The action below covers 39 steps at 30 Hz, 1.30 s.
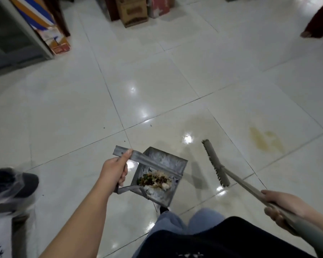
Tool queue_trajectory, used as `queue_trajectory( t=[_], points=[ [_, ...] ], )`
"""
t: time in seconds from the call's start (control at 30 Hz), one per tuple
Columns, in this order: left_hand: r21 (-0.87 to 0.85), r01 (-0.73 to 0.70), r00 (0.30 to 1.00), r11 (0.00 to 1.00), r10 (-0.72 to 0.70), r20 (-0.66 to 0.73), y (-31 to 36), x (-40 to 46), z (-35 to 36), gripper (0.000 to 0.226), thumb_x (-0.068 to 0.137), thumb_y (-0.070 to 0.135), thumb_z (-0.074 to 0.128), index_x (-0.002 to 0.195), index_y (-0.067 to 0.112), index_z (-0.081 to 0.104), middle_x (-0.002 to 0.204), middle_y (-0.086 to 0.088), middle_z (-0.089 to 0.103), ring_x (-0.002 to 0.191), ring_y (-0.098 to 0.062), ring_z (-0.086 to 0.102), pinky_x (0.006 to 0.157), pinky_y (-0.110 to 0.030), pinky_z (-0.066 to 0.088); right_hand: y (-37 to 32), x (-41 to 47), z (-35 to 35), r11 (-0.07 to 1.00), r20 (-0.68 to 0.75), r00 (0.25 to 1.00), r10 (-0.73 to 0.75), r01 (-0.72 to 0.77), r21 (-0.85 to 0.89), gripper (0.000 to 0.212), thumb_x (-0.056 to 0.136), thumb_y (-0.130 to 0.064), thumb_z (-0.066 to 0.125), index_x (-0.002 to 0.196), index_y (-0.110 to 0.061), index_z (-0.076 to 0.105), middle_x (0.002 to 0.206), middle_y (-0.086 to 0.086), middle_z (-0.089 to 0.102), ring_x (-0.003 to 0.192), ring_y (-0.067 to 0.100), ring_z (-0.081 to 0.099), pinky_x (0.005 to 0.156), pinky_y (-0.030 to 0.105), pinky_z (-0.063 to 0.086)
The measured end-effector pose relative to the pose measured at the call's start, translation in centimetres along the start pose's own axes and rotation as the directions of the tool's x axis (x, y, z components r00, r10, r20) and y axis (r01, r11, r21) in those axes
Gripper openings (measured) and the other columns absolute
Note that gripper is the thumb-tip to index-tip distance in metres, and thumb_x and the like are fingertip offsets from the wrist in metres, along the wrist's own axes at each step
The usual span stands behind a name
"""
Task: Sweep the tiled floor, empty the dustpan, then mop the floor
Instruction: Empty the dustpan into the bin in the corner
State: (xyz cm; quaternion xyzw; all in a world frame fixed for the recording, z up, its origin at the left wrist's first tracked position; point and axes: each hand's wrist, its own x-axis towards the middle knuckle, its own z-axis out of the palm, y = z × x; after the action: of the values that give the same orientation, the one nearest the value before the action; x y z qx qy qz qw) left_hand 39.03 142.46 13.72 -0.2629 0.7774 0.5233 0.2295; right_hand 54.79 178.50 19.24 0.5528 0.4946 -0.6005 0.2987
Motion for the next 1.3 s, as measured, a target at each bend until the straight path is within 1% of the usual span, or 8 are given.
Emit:
queue_trajectory(
  t=[0.17,0.37,0.5,0.67,0.87,0.97,1.1,1.3],
  points=[
    [-0.012,0.015,0.998,1.0,-0.016,-0.067,2.5,5.1,-2.6,0.059,0.079,0.057,0.061,0.047,0.011,0.04,0.029,0.002,0.034,0.024,-0.012,0.03,0.035,-0.02,0.033,-8.2,1.8,4.9,0.996,0.026,0.998,-0.049,0.051,-0.076,0.021,0.097,-0.011,0.037,0.114,-0.021,0.045,0.034,0.005,0.036,0.018,0.007,0.027,0.027,0.006,0.03],
    [-0.014,0.071,0.966,0.997,-0.073,-0.246,6.1,11.8,-5.9,0.06,0.08,0.058,0.059,0.05,0.009,0.042,0.032,0.0,0.036,0.03,-0.016,0.034,0.042,-0.024,0.036,-20.3,7.2,11.3,0.972,0.097,0.995,-0.035,0.056,-0.228,0.019,0.097,-0.012,0.039,0.113,-0.02,0.047,0.042,0.006,0.035,0.019,0.008,0.029,0.025,0.008,0.03],
    [-0.07,0.172,0.914,0.983,-0.186,-0.362,8.0,14.6,-8.1,0.058,0.078,0.057,0.061,0.052,0.01,0.042,0.03,0.003,0.037,0.028,-0.013,0.033,0.034,-0.02,0.03,-28.4,10.1,15.5,0.935,0.149,0.989,0.0,0.053,-0.351,0.016,0.097,-0.012,0.038,0.108,-0.02,0.048,0.036,0.006,0.037,0.019,0.008,0.03,0.026,0.008,0.029],
    [-0.139,0.199,0.851,0.97,-0.241,-0.466,10.2,18.7,-10.7,0.054,0.079,0.057,0.06,0.055,0.011,0.046,0.043,-0.004,0.044,0.038,-0.019,0.039,0.043,-0.025,0.034,-37.5,12.3,22.2,0.854,0.138,0.989,0.049,0.03,-0.519,0.037,0.098,-0.012,0.037,0.134,-0.017,0.043,0.033,0.004,0.037,0.018,0.006,0.03,0.026,0.006,0.029],
    [-0.211,0.234,0.819,0.949,-0.31,-0.482,11.9,23.7,-13.1,0.057,0.074,0.064,0.06,0.055,0.012,0.045,0.036,0.004,0.042,0.032,-0.013,0.037,0.044,-0.026,0.038,-44.0,14.3,29.9,0.807,0.133,0.985,0.113,-0.013,-0.591,0.041,0.098,-0.015,0.038,0.139,-0.016,0.037,0.037,0.004,0.036,0.019,0.007,0.031,0.027,0.006,0.03],
    [-0.23,0.248,0.811,0.941,-0.332,-0.482,12.4,26.7,-14.8,0.056,0.077,0.061,0.059,0.056,0.011,0.045,0.043,-0.001,0.043,0.035,-0.016,0.037,0.045,-0.027,0.038,-46.6,15.1,34.0,0.8,0.128,0.982,0.138,-0.035,-0.599,0.042,0.098,-0.016,0.038,0.139,-0.015,0.035,0.031,0.004,0.037,0.018,0.007,0.032,0.026,0.007,0.031],
    [-0.247,0.276,0.824,0.929,-0.361,-0.436,13.1,30.1,-17.8,0.059,0.076,0.064,0.058,0.054,0.011,0.044,0.037,0.001,0.041,0.036,-0.016,0.038,0.046,-0.027,0.04,-49.6,14.9,39.9,0.772,0.105,0.987,0.121,-0.027,-0.636,0.041,0.098,-0.015,0.035,0.139,-0.015,0.034,0.034,0.004,0.036,0.018,0.007,0.031,0.026,0.006,0.029],
    [-0.343,0.285,0.787,0.895,-0.423,-0.448,14.4,33.8,-23.0,0.061,0.079,0.063,0.057,0.05,0.01,0.045,0.033,0.001,0.041,0.035,-0.017,0.039,0.046,-0.026,0.039,-55.3,14.3,49.2,0.715,0.123,0.985,0.121,-0.001,-0.699,0.045,0.098,-0.015,0.036,0.142,-0.013,0.03,0.031,0.003,0.036,0.018,0.008,0.03,0.026,0.006,0.03]
  ],
)
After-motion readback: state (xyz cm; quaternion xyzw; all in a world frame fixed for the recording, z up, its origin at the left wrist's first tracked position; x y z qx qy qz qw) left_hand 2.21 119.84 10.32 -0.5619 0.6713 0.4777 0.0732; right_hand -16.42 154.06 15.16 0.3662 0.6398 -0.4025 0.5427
